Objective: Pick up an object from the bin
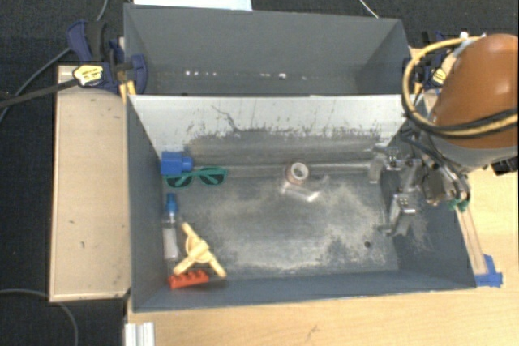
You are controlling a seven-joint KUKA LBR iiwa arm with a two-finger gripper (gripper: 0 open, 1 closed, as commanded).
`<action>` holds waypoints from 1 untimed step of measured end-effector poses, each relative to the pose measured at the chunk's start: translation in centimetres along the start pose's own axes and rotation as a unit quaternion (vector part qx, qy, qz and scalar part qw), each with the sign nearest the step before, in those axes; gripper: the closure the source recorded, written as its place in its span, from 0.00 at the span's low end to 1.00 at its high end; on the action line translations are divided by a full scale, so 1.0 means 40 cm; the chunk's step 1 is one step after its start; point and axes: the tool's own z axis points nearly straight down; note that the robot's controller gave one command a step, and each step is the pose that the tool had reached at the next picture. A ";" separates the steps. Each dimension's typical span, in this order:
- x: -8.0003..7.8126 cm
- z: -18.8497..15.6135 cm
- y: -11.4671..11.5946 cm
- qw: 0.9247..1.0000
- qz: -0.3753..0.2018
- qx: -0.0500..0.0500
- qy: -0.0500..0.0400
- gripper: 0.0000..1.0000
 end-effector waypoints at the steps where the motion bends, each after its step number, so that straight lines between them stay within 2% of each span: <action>1: -0.004 -0.011 0.001 1.000 -0.002 0.000 -0.004 0.00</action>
Offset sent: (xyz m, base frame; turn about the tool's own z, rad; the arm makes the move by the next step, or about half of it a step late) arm 0.0652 0.0910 -0.1747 0.1700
